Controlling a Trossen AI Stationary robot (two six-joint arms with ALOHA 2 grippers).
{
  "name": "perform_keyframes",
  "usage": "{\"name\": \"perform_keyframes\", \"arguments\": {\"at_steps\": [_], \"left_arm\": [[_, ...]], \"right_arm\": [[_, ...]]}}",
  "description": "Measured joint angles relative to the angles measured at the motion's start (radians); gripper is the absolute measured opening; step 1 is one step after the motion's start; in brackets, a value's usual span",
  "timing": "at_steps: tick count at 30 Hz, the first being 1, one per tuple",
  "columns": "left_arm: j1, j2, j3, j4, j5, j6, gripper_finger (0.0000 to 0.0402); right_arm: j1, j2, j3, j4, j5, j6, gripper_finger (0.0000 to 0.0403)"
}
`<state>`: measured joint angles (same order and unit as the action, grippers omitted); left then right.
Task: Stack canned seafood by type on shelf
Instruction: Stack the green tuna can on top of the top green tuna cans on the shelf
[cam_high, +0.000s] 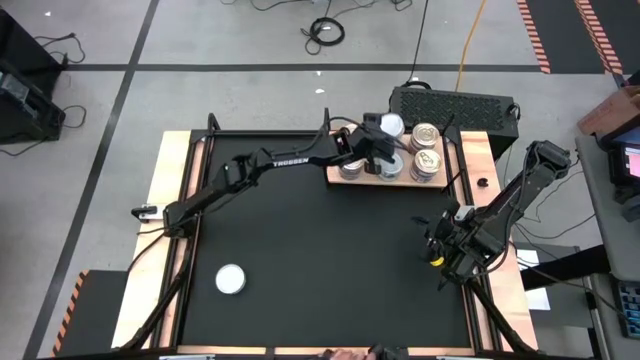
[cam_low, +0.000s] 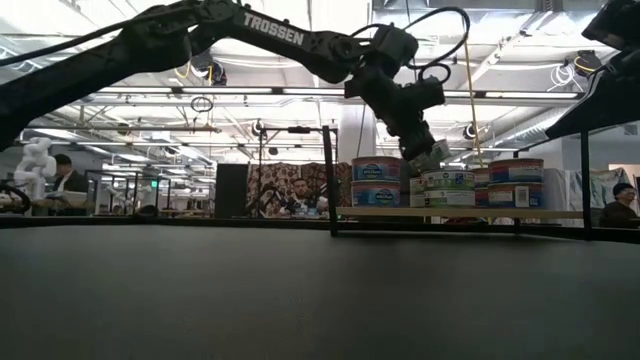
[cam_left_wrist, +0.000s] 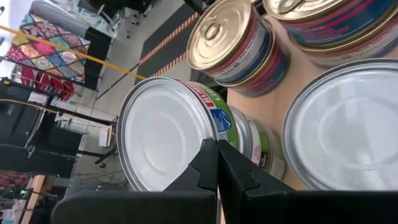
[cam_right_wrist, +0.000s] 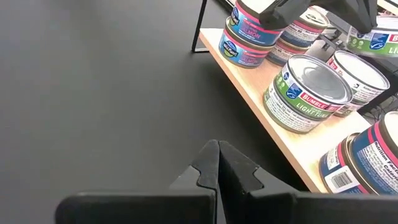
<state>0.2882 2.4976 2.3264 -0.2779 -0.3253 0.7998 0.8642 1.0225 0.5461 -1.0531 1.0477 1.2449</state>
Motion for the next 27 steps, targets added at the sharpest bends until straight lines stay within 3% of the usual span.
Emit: {"name": "perform_keyframes", "arguments": {"at_steps": [21, 27], "left_arm": [[0.027, 0.015, -0.001, -0.015, 0.041, 0.002, 0.0], [0.027, 0.015, -0.001, 0.005, 0.041, 0.018, 0.0022]], "right_arm": [[0.0, 0.0, 0.0, 0.004, -0.002, 0.012, 0.0], [0.0, 0.0, 0.0, 0.005, -0.006, 0.012, 0.0]]}}
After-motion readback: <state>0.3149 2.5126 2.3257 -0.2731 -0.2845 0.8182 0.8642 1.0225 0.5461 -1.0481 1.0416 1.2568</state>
